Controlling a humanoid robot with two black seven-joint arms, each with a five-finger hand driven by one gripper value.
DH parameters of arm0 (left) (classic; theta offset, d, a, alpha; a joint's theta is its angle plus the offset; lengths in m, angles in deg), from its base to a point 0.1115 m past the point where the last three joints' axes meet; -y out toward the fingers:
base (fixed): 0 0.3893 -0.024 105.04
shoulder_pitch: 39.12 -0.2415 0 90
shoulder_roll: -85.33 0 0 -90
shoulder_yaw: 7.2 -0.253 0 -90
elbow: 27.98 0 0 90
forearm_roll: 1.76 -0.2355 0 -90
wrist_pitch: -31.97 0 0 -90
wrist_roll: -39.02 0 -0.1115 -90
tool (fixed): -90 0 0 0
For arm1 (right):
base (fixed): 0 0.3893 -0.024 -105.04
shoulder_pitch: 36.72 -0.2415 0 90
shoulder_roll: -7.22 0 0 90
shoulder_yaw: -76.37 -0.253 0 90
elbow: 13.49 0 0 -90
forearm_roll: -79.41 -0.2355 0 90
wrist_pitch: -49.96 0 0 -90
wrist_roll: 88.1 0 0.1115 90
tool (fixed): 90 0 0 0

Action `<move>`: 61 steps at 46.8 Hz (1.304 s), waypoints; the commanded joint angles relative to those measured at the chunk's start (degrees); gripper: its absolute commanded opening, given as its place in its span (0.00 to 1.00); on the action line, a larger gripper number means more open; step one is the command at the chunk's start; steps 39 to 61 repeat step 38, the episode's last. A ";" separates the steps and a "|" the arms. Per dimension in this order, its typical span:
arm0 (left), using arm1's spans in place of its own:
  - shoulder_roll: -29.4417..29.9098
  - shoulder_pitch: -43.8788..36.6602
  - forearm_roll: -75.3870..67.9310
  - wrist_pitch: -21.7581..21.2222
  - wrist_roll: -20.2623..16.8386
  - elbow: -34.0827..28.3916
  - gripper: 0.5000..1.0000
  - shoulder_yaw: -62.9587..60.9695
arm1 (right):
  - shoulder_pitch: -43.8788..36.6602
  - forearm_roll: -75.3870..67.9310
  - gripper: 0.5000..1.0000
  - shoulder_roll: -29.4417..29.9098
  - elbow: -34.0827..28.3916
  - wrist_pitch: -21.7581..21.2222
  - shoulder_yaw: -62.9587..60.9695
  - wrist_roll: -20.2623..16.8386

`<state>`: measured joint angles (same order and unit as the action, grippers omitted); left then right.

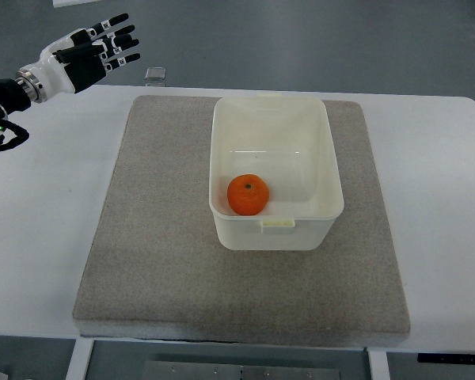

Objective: Put orange in box with left hand

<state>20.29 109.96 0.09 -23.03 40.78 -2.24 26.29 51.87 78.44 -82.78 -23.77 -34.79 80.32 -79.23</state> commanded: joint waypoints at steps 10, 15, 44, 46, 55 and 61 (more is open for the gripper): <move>-0.08 -0.20 -0.09 -0.01 0.08 0.71 0.99 -0.27 | 0.26 -0.17 0.86 0.00 -1.76 -0.42 -0.08 0.00; -0.52 -0.28 -0.09 -0.01 0.08 0.71 0.99 -0.27 | 0.44 -0.26 0.86 0.00 -2.72 -0.33 -0.08 0.00; -0.87 -0.37 -0.09 -0.01 0.26 0.71 0.99 -0.44 | 0.79 -0.52 0.86 0.00 -2.81 -0.16 -0.16 0.00; -0.87 -0.37 -0.09 -0.01 0.26 0.71 0.99 -0.44 | 0.79 -0.52 0.86 0.00 -2.81 -0.16 -0.16 0.00; -0.87 -0.37 -0.09 -0.01 0.26 0.71 0.99 -0.44 | 0.79 -0.52 0.86 0.00 -2.81 -0.16 -0.16 0.00; -0.87 -0.37 -0.09 -0.01 0.26 0.71 0.99 -0.44 | 0.79 -0.52 0.86 0.00 -2.81 -0.16 -0.16 0.00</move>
